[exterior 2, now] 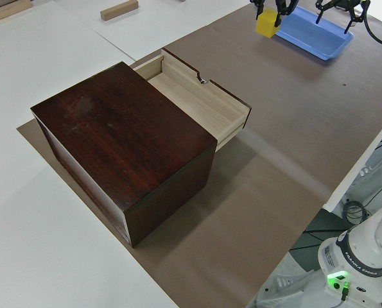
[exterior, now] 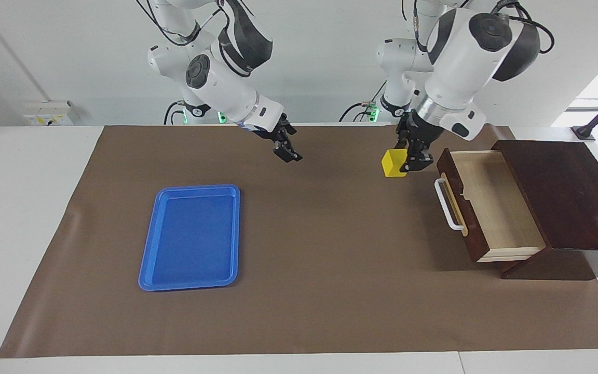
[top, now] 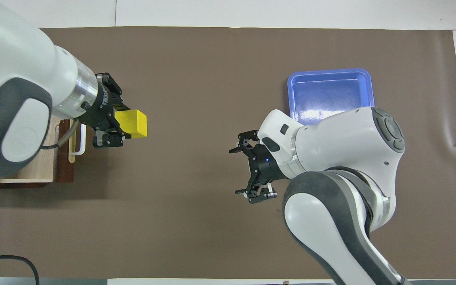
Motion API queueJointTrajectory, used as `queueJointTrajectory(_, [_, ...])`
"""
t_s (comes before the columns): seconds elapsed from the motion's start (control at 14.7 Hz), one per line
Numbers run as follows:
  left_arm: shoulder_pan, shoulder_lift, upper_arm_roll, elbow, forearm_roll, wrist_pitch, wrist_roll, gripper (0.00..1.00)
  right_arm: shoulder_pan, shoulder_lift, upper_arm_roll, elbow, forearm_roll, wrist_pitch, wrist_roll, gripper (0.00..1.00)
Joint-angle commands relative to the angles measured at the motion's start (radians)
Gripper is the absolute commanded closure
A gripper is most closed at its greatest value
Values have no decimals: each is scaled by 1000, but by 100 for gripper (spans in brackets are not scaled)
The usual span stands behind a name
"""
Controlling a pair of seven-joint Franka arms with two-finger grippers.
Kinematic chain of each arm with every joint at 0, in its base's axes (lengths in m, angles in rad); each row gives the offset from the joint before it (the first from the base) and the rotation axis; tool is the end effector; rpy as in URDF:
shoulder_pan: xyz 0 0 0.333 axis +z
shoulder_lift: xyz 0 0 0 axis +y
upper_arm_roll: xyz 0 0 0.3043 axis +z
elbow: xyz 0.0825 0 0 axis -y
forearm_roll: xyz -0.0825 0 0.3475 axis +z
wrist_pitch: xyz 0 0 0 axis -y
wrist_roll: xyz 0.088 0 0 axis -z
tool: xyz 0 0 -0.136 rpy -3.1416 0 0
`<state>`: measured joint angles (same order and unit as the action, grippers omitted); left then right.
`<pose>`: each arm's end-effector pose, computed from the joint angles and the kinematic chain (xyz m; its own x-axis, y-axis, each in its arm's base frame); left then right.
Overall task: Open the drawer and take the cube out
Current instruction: 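Lift the yellow cube out of the drawer toward the right gripper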
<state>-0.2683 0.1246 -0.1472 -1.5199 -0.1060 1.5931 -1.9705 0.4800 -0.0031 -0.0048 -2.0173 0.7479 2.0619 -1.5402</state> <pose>0.5020 -0.2321 0.5427 0.0056 0.9955 -0.0944 0.9954 -0.0145 -0.0944 0.4506 0.2918 0.4503 -0.0457 0.7895 0.6120 0.9888 0.1230 -0.0848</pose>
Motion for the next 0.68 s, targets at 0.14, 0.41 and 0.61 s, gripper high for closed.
queueJointTrajectory(0.14, [-86, -120, 18, -193, 8, 30, -19, 100, 69, 41, 3, 14, 53, 73, 24, 0])
queueJointTrajectory(0.41, [-95, -128, 18, -210, 12, 51, -59, 100, 115, 46, 5, 15, 51, 130, 66, 0])
queueJointTrajectory(0.61, [-95, -141, 18, -252, 12, 94, -61, 100, 146, 49, 6, 14, 59, 188, 68, 0])
